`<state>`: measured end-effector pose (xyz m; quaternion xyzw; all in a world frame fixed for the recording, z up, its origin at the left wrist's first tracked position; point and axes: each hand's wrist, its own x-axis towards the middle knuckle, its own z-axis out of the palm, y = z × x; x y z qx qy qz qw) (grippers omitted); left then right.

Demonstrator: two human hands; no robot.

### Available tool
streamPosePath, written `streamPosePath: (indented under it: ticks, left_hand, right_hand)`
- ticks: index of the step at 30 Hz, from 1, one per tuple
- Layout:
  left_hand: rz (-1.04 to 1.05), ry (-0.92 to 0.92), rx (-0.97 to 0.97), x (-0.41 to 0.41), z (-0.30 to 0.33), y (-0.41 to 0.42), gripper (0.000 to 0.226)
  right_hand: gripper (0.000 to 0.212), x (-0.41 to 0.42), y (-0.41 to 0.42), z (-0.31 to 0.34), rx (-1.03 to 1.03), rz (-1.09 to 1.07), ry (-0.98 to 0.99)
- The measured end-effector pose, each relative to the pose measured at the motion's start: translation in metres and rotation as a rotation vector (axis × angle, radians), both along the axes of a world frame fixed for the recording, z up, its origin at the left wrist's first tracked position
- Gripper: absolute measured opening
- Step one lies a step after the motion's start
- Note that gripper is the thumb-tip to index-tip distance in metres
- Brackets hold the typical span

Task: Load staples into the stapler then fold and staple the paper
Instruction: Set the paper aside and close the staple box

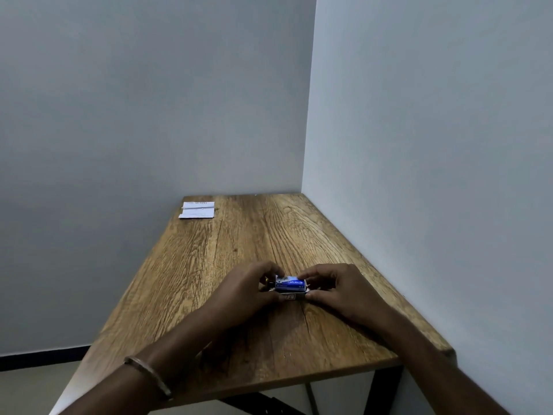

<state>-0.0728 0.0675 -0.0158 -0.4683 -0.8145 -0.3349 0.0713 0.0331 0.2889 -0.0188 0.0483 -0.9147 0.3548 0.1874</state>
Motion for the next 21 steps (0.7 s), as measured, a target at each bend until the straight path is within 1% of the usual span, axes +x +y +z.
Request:
streamPosePath:
  ticks: [4,10,17,21]
  left_hand:
    - [-0.001,0.025,-0.004,-0.006,0.000,0.002,0.034]
    - [0.035,0.041,0.000,-0.028,0.000,0.007,0.034]
    - [0.106,0.042,-0.013,-0.067,0.001,0.024,0.035]
    - [0.134,0.081,-0.011,-0.096,0.001,0.038,0.033]
  right_hand:
    - [0.031,-0.008,-0.001,0.003,0.033,0.009,0.009]
    - [0.027,-0.035,0.001,0.005,0.020,0.015,0.015]
    - [0.029,-0.083,0.012,0.002,0.022,-0.010,0.038]
    - [0.028,-0.115,0.020,0.002,0.026,-0.019,0.056]
